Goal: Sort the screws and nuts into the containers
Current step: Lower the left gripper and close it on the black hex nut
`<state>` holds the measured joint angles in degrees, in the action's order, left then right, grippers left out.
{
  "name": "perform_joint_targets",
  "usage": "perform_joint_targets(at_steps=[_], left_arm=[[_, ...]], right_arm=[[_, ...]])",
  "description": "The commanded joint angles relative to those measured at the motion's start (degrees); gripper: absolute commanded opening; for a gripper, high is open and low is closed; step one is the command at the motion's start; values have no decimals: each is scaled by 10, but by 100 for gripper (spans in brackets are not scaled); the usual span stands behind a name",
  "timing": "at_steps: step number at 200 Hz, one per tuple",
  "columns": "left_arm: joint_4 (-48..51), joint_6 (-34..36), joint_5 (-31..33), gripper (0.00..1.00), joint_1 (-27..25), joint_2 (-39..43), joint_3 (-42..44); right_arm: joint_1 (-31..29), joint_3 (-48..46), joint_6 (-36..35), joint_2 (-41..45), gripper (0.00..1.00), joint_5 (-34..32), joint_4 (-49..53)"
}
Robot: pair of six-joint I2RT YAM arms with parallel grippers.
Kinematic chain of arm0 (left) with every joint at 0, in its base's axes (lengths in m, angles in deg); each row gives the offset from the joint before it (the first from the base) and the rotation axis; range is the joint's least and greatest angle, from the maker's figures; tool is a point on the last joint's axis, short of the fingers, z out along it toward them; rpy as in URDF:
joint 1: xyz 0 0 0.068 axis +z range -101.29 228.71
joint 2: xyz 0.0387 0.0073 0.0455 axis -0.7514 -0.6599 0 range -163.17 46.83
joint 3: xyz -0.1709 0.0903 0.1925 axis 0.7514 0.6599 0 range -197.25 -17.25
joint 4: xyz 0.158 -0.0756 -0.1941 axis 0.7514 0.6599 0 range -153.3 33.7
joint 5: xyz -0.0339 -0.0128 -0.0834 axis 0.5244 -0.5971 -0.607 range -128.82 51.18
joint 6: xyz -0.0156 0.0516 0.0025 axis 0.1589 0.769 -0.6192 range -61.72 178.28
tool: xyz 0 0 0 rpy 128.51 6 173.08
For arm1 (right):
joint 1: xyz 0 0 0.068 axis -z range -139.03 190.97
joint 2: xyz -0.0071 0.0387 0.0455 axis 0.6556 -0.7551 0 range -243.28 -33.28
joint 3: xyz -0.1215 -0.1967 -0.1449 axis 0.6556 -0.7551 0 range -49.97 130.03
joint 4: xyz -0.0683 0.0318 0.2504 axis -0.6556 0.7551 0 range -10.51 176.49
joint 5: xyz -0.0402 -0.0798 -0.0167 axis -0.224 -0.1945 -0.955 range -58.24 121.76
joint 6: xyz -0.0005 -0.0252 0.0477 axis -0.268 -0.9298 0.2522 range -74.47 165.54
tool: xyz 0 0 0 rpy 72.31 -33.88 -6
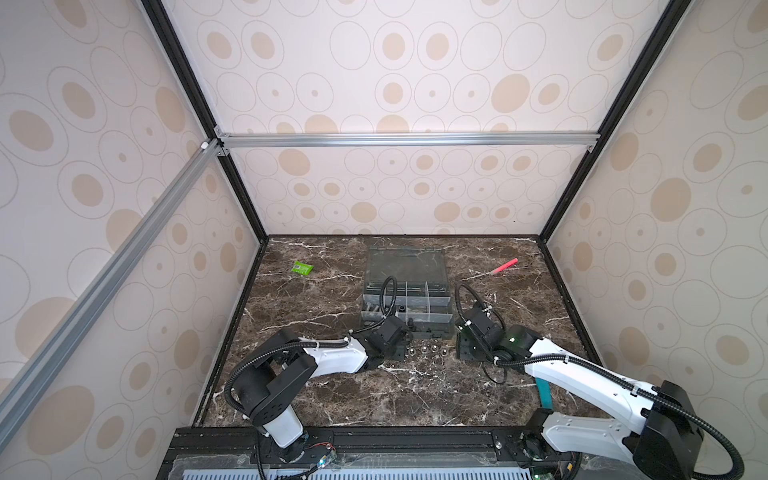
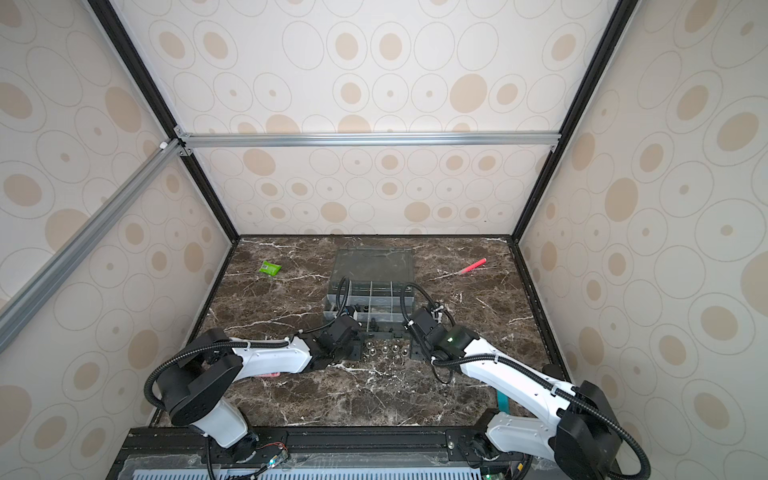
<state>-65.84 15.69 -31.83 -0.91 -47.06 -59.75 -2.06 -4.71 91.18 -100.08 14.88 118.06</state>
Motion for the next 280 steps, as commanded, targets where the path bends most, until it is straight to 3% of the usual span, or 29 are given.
perform_joint_targets(at_steps=[1,68,162,206,280], left_arm=[[25,7,12,22,-9,1,-2],[54,16,11,20,-22,47,18],[55,52,-1,40,-23,18,-21],[67,74,2,40,-25,-7,-42],[90,93,12,31,-34,-21,-49]], right_arm=[[2,-9,13,11,64,-6,9],[2,-20,18,18,64,-7,5],[2,-24,20,16,64,-4,0],[2,-24,19,16,64,-5,0],[2,-26,20,20,64,-8,3]])
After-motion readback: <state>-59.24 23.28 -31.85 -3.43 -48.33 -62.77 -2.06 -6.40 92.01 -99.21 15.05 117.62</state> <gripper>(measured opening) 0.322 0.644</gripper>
